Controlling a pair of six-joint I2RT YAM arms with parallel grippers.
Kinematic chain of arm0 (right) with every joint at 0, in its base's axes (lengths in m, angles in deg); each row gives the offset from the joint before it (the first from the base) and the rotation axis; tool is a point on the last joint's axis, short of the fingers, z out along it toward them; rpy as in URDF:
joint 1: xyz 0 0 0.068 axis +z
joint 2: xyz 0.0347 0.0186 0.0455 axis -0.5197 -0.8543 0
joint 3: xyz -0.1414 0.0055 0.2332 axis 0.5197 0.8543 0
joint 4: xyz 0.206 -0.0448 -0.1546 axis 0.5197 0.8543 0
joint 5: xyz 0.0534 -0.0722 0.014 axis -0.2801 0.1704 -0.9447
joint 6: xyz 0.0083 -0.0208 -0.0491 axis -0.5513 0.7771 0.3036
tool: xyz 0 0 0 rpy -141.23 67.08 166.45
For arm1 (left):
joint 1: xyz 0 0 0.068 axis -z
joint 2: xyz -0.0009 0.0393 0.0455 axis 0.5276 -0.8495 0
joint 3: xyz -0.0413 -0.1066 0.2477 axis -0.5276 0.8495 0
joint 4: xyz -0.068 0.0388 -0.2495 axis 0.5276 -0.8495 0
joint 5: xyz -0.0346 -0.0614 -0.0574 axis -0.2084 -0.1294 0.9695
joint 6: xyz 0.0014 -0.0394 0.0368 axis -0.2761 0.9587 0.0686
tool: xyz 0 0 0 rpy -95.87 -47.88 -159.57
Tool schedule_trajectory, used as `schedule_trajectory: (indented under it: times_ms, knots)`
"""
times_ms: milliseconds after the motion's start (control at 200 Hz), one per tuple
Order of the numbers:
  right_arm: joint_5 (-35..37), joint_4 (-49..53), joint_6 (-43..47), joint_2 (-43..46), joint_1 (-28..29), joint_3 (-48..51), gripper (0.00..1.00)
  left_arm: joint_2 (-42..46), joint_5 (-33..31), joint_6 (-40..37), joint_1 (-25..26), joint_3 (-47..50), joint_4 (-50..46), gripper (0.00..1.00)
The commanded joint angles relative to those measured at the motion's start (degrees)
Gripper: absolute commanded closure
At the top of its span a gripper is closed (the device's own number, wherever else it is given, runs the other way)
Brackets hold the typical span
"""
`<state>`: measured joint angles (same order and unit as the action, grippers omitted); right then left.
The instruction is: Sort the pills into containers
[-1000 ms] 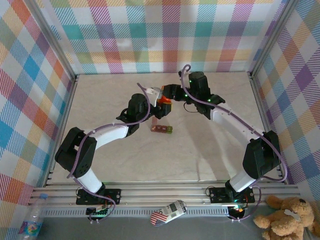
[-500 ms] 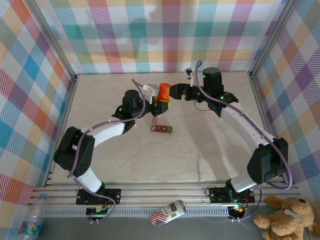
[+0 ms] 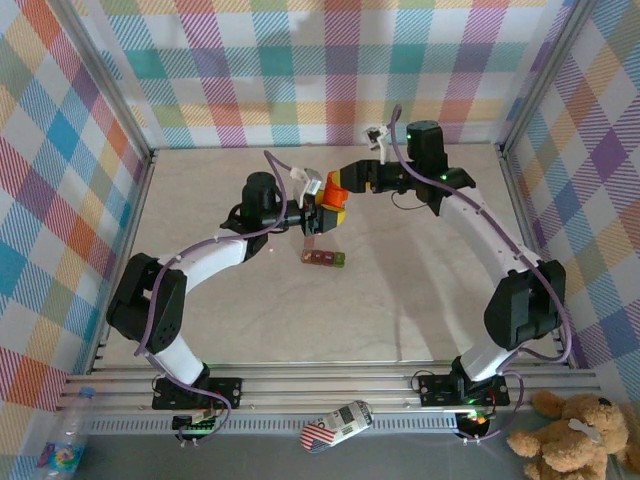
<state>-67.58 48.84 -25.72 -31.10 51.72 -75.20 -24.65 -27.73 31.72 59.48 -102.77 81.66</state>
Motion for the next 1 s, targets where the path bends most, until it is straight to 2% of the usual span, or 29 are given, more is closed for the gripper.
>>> schedule_trajectory:
  times_ms: [0,330,535,750,995]
  knots:
    - [-3.5,1.84,2.02,-0.83,0.76,-1.97,0.22,1.74,3.2,-0.49,-0.3,-1.87,0.01,1.0]
    - [-4.32,1.59,1.91,-1.62,1.64,-1.3,0.34,1.34,3.12,-0.28,-0.3,-2.39,0.08,1.0]
    - [-4.35,1.49,1.76,-1.78,2.13,-0.78,0.51,1.25,2.8,-0.08,-0.31,-2.57,0.32,1.0]
    - [-0.88,-0.02,0.06,-1.04,2.84,1.66,0.56,1.29,0.68,-0.07,-0.3,-2.56,0.42,1.0]
    - [4.21,-3.31,-2.35,0.12,3.94,5.38,0.57,1.81,-2.63,-0.5,-0.3,-1.79,1.05,1.0]
